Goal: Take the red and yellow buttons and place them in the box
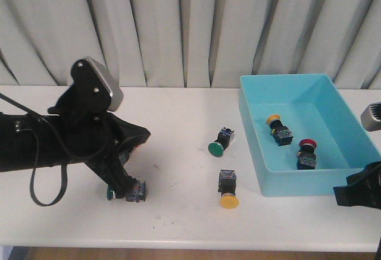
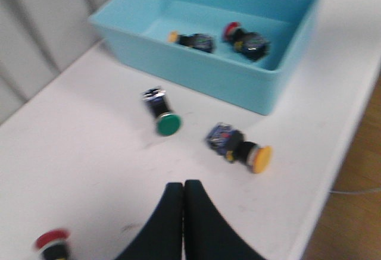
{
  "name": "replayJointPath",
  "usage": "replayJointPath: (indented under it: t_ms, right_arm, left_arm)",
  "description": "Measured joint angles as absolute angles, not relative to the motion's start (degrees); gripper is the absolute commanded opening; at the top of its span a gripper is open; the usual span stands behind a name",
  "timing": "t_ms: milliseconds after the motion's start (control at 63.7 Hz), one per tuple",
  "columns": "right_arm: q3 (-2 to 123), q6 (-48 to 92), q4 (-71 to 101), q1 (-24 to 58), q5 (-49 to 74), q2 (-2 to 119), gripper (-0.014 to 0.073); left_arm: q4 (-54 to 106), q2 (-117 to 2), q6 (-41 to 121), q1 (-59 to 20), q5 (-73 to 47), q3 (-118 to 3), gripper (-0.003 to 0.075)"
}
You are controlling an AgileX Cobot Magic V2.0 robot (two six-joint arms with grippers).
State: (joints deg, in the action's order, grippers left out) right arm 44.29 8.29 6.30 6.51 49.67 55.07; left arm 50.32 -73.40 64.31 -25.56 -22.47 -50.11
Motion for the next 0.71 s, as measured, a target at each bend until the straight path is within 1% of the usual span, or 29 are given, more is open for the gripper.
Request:
replayJointPath:
  t_ms: [47, 126, 204, 345, 486, 706]
  right_arm:
    - [44.29, 8.29, 6.30, 6.51, 49.67, 55.07, -0.0007]
    - [44.29, 8.29, 6.30, 6.51, 49.67, 55.07, -0.0007]
    - [44.29, 8.29, 6.30, 6.51, 49.67, 55.07, -0.0007]
    - [44.29, 8.29, 6.30, 6.51, 49.67, 55.07, -0.0006]
    - [44.29, 8.29, 6.30, 6.51, 49.73, 55.07, -0.0006]
    - [44.29, 8.29, 6.30, 6.51, 49.73, 55.07, -0.0006]
  left_arm:
    - [44.11, -71.78, 58.23, -25.56, -21.82, -50.11, -0.0007]
    - [30.42, -68.04, 42.15, -24.90, -21.31, -49.66, -0.0007]
    - [20.36, -64.43, 27.82, -22.93, -21.31, -47.85, -0.0007]
    - [7.04, -56.77, 10.57, -18.63, -21.25, -42.25, -0.0007]
    - [0.90, -45.98, 4.84, -14.79, -19.76, -33.64, -0.0007]
    - [0.00, -27.74, 3.81, -8.55, -15.67, -19.14, -0.0007]
